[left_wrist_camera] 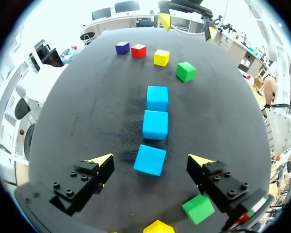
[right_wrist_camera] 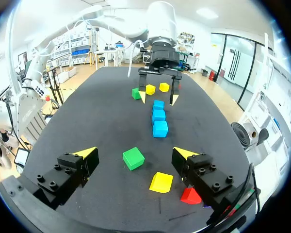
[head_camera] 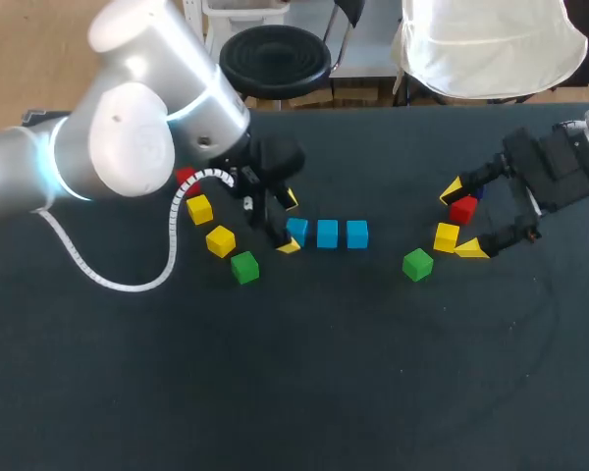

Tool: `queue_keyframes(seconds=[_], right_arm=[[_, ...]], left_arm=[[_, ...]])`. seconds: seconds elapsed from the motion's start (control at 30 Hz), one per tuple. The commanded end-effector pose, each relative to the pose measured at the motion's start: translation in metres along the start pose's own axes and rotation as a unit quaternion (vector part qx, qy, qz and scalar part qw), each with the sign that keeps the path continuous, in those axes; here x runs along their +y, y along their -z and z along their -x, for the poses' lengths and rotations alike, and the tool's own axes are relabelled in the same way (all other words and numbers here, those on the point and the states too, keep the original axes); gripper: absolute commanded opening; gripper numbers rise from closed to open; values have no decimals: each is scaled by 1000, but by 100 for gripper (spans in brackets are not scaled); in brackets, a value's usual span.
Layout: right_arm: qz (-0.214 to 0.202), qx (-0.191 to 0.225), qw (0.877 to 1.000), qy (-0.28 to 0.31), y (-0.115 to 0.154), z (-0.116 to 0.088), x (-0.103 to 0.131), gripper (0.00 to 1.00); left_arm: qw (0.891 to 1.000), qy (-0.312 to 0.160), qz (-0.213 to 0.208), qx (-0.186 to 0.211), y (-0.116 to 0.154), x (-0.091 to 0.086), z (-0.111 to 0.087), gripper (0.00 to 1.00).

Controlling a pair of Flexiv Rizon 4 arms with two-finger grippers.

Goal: Place the blue cubes, place green cubes on the blue cubes, place the yellow cubes on the green cubes, then place the red cubes on the yellow cubes, and place purple cube on the red cubes.

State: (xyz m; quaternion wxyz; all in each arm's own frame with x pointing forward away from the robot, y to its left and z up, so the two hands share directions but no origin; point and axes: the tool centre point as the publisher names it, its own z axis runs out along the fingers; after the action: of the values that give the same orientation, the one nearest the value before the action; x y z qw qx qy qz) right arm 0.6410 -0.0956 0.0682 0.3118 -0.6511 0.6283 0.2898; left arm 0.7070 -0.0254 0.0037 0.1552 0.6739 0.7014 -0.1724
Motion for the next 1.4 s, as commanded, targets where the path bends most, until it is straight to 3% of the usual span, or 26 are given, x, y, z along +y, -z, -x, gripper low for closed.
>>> queue_keyframes(seconds=[0.03, 0.87, 1.13, 1.2, 1.33, 1.4], right_arm=[[0, -1, 1000, 1, 0, 0, 0, 100], [0, -1, 1000, 1, 0, 0, 0, 100], [0, -1, 1000, 1, 0, 0, 0, 100], [0, -1, 1000, 1, 0, 0, 0, 100], [0, -1, 1000, 1, 0, 0, 0, 100], [0, -1, 1000, 1, 0, 0, 0, 100]], left_arm=[[1000, -1, 7, -3, 4, -7, -3, 100], [1000, 14, 7, 18, -8, 13, 0, 100], [1000, 18, 6, 23, -9, 17, 0, 77], [1000, 19, 5, 24, -9, 16, 0, 65], [999, 21, 4, 25, -10, 15, -3, 74], [999, 22, 4, 25, -10, 14, -4, 67]])
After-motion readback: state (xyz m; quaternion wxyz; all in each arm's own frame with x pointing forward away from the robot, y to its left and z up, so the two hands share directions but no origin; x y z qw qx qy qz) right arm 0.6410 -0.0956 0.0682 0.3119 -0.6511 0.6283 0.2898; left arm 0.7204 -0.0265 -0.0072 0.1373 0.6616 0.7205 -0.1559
